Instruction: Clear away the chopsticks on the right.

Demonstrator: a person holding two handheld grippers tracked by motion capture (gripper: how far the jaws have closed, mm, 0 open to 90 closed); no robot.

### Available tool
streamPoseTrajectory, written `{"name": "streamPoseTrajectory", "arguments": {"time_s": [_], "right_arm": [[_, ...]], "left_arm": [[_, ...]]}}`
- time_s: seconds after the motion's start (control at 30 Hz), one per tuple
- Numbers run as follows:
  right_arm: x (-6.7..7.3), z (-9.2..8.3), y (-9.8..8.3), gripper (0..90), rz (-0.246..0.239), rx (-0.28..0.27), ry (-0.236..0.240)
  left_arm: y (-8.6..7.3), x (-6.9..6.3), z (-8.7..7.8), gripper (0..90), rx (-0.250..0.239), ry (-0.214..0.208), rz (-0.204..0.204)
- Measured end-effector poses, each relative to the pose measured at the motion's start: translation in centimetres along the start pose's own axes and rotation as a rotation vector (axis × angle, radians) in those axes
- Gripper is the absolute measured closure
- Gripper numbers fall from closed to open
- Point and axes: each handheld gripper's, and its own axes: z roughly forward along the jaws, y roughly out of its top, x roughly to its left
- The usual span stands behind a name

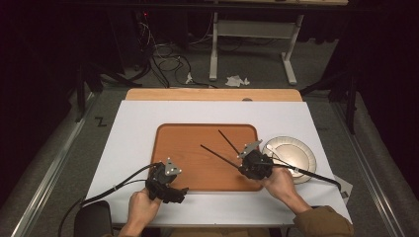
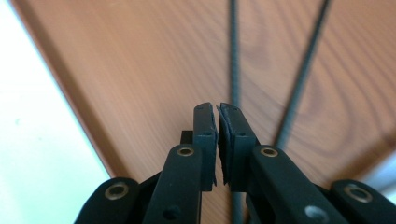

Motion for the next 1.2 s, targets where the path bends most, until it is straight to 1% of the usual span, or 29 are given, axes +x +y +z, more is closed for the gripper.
{"name": "streamPoseTrajectory", "arguments": {"time_s": [0.13,0.17,0.23,0.27,0.3,0.33,0.37,0.4,0.43,0.47,0.53,0.6,0.63,0.7,0.73,0.8,0.87,0.97,1.0,1.03,1.1,1.2], "right_arm": [[0.6,1.1,0.5,86.7,-0.043,0.018,0.015],[0.7,1.3,0.6,86.7,-0.047,0.027,0.020],[0.7,1.9,0.6,87.0,-0.049,0.052,0.014],[0.5,1.9,0.7,87.1,-0.035,0.049,0.013],[0.1,1.9,0.7,87.0,-0.023,0.057,-0.004],[0.1,1.9,0.7,87.0,-0.023,0.057,-0.004],[-0.2,1.9,0.7,87.0,-0.004,0.063,-0.018],[-0.2,1.9,0.7,87.0,-0.004,0.063,-0.018],[-0.4,1.9,0.7,86.9,0.011,0.067,-0.031],[-0.4,1.9,0.7,86.9,0.011,0.067,-0.031],[-0.7,2.0,0.7,86.8,0.023,0.063,-0.045],[-0.8,2.0,0.7,86.9,0.031,0.065,-0.048],[-0.9,1.9,0.8,86.9,0.036,0.075,-0.052],[-1.2,2.0,0.7,86.7,0.051,0.065,-0.057],[-1.5,2.0,0.6,86.6,0.060,0.067,-0.060],[-1.6,2.0,0.6,86.4,0.066,0.067,-0.061],[-1.9,2.0,0.5,86.2,0.083,0.068,-0.064],[-1.9,2.0,0.5,86.0,0.093,0.072,-0.064],[-1.9,1.9,0.5,86.0,0.106,0.075,-0.065],[-2.0,1.9,0.5,86.1,0.103,0.076,-0.071],[-2.1,2.0,0.5,86.0,0.116,0.075,-0.075],[-2.2,2.0,0.5,85.8,0.114,0.074,-0.077]], "left_arm": [[0.0,0.0,0.2,16.5,0.004,-0.004,-0.002],[0.0,0.0,0.1,16.6,0.005,-0.005,-0.001],[0.0,0.0,0.1,16.6,0.003,-0.004,-0.001],[0.0,0.0,0.0,16.5,0.002,-0.003,-0.001],[0.0,0.0,0.0,16.5,0.003,-0.003,0.000],[0.0,0.0,0.1,16.5,0.002,-0.004,-0.002],[0.0,0.0,0.1,16.6,0.004,-0.007,-0.002],[0.0,-0.1,0.1,16.6,0.006,-0.008,-0.002],[0.0,-0.1,0.1,16.6,0.007,-0.008,0.000],[0.0,-0.1,0.1,16.6,0.006,-0.007,0.000],[0.0,0.0,0.0,16.5,0.003,-0.006,0.001],[0.0,0.0,0.0,16.5,0.002,-0.003,0.000],[0.0,0.0,0.0,16.5,0.003,-0.004,0.000],[0.0,0.0,0.1,16.5,0.006,-0.008,-0.002],[0.0,-0.1,0.1,16.6,0.008,-0.008,0.000],[0.0,-0.1,0.1,16.6,0.008,-0.008,0.000],[0.0,-0.1,0.0,16.6,0.006,-0.007,0.000],[0.0,0.0,0.0,16.6,0.005,-0.006,-0.001],[0.0,-0.1,0.1,16.5,0.006,-0.008,-0.002],[0.0,-0.1,0.1,16.6,0.007,-0.009,-0.002],[0.0,-0.1,0.1,16.6,0.007,-0.007,0.000],[0.0,0.0,0.0,16.5,0.008,-0.008,0.001]]}}
